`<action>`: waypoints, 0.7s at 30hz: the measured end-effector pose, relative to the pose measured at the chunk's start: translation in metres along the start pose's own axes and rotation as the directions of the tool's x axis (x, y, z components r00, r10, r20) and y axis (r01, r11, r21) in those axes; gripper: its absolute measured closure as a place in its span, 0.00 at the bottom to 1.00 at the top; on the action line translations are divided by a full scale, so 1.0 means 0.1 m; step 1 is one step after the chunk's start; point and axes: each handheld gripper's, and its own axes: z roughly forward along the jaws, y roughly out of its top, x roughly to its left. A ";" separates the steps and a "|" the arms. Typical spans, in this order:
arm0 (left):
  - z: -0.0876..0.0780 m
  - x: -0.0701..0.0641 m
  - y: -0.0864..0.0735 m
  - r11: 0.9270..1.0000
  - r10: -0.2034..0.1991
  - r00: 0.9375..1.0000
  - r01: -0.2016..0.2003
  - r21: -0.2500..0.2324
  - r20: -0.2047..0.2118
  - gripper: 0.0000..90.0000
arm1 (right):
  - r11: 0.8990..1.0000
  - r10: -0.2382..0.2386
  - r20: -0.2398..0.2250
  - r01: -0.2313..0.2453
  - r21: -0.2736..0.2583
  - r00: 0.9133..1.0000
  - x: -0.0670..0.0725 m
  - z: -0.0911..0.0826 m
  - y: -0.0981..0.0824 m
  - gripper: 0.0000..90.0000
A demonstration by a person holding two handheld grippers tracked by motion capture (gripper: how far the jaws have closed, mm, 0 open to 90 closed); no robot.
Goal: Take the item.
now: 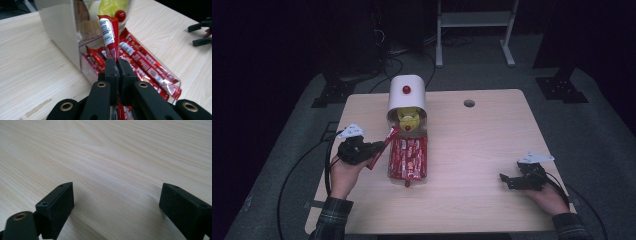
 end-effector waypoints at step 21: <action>-0.01 0.26 -0.17 0.997 -0.064 0.996 0.066 0.031 -0.056 0.97 | 1.000 -0.001 0.000 0.001 0.000 1.000 0.00 0.00 0.00 0.13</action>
